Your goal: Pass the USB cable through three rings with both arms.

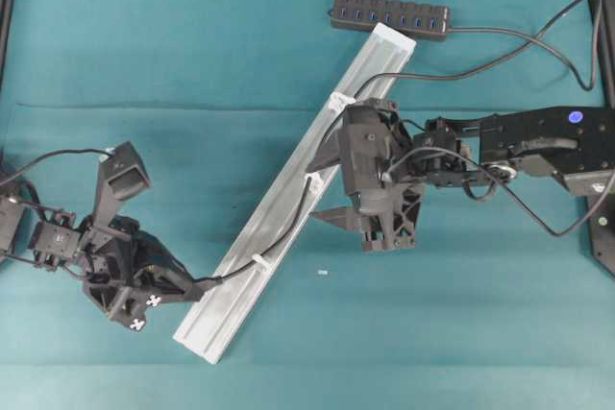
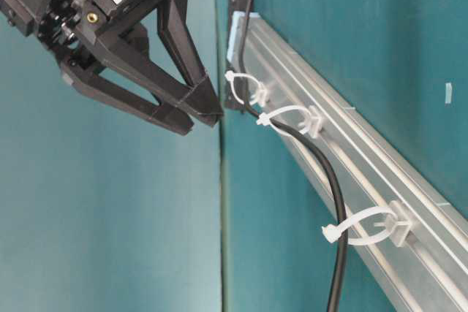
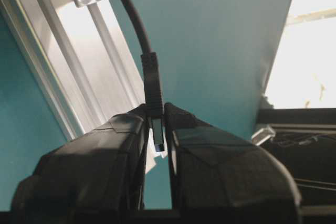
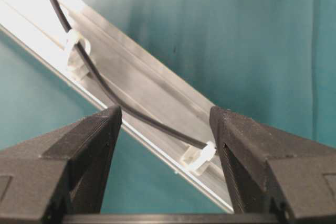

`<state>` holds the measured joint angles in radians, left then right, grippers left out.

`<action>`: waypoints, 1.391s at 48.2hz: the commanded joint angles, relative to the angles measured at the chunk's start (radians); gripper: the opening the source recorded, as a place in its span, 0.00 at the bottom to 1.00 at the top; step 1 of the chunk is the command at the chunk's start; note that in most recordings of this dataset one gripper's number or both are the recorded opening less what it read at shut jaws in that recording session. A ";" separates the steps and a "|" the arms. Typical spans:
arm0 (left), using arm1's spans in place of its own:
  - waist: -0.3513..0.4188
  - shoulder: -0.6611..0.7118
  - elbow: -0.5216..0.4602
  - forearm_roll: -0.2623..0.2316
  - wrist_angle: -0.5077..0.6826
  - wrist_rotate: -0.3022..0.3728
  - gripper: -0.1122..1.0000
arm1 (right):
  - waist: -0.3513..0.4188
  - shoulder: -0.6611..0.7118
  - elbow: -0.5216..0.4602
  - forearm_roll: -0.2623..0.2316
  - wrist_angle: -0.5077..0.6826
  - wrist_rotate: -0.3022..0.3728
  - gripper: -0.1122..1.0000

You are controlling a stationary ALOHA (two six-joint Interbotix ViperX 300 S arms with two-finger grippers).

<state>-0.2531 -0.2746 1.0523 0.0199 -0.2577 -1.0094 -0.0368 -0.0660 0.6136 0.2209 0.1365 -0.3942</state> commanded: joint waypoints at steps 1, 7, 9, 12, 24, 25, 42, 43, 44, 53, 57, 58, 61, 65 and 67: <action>-0.005 -0.032 -0.023 0.003 -0.005 0.003 0.21 | 0.005 -0.003 -0.012 0.002 -0.009 0.011 0.81; -0.005 -0.032 -0.026 0.003 0.018 0.005 0.49 | 0.008 -0.005 -0.014 0.002 -0.009 0.011 0.81; -0.005 -0.032 -0.031 0.003 0.032 0.008 0.60 | 0.009 -0.005 -0.014 0.002 -0.009 0.011 0.81; -0.005 -0.032 -0.040 0.003 0.037 0.021 0.76 | 0.012 -0.008 -0.014 0.002 -0.009 0.011 0.81; -0.003 -0.092 -0.069 0.003 0.057 0.212 0.95 | 0.017 -0.074 -0.014 0.002 -0.011 0.041 0.81; -0.005 -0.103 -0.071 0.003 0.058 0.233 0.95 | 0.018 -0.083 -0.014 0.003 -0.012 0.049 0.81; 0.035 -0.341 -0.066 0.006 0.072 0.488 0.95 | 0.017 -0.229 0.038 0.003 -0.103 0.196 0.81; 0.040 -0.353 -0.063 0.003 0.075 0.494 0.95 | 0.017 -0.238 0.044 0.003 -0.107 0.199 0.81; 0.043 -0.365 -0.060 0.003 0.078 0.502 0.95 | 0.017 -0.247 0.049 0.002 -0.114 0.201 0.81; 0.052 -0.442 -0.063 0.006 0.083 0.546 0.94 | 0.018 -0.318 0.086 0.002 -0.163 0.209 0.81; 0.054 -0.460 -0.058 0.003 0.083 0.563 0.94 | 0.018 -0.351 0.094 0.003 -0.179 0.209 0.81; 0.054 -0.466 -0.058 0.003 0.086 0.568 0.94 | 0.018 -0.359 0.094 0.002 -0.183 0.207 0.81; 0.055 -0.479 -0.058 0.003 0.091 0.591 0.94 | 0.015 -0.382 0.100 0.003 -0.189 0.207 0.81; 0.057 -0.495 -0.057 0.006 0.100 0.632 0.94 | 0.012 -0.420 0.110 0.003 -0.190 0.209 0.80; 0.060 -0.505 -0.057 0.003 0.103 0.652 0.94 | 0.011 -0.437 0.117 0.003 -0.190 0.210 0.80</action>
<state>-0.1994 -0.7056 1.0063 0.0199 -0.1565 -0.3835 -0.0230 -0.4755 0.7302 0.2224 -0.0414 -0.1948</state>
